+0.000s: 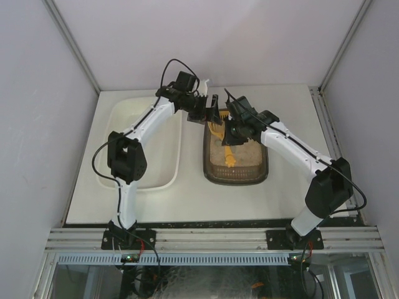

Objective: Clean the litter box

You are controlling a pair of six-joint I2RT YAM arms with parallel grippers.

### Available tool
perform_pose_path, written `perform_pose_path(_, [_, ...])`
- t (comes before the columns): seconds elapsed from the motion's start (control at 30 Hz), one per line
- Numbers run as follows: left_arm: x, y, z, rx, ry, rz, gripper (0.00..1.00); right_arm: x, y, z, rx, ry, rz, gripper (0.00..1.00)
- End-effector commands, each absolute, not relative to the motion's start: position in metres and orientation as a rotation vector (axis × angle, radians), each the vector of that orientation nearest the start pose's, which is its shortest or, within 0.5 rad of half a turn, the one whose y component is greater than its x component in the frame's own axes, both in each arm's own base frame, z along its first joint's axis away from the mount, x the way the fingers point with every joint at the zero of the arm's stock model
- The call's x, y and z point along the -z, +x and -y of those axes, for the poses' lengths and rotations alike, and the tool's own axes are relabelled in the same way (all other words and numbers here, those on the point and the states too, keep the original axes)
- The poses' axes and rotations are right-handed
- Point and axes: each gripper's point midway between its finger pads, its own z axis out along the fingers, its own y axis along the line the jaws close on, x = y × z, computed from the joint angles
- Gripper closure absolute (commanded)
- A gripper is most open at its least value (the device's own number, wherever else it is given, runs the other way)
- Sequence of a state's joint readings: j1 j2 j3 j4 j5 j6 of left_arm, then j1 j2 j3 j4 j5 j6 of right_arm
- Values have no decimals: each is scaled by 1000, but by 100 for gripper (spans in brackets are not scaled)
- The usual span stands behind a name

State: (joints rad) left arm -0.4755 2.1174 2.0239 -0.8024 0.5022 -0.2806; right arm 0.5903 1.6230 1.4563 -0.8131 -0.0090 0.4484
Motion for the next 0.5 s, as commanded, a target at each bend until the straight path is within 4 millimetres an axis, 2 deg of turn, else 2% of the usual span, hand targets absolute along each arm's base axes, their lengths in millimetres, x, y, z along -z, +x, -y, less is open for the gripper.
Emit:
perform_pose_path(0.0, [-211,428,327,955,484,-2403,0,-207,315,-250,-499,-231,-2488,100])
perform_pose_path(0.03, [-212,428,328,968,486,-2399,1,-207,314,-251,-500,-235,-2488,100])
perform_pose_path(0.1, [-216,423,332,1009,502,-2391,12,-206,313,-253,-500,-240,-2491,100])
perform_pose_path(0.27, [-226,403,344,1196,525,-2362,72,-207,312,-255,-492,-245,-2486,100])
perform_pose_path(0.3, [-227,398,346,1237,526,-2359,78,-207,312,-255,-490,-244,-2483,100])
perform_pose_path(0.4, [-231,387,351,1339,527,-2351,86,-210,313,-254,-488,-244,-2472,100])
perform_pose_path(0.47, [-232,381,352,1377,539,-2353,98,-212,313,-254,-487,-244,-2467,100])
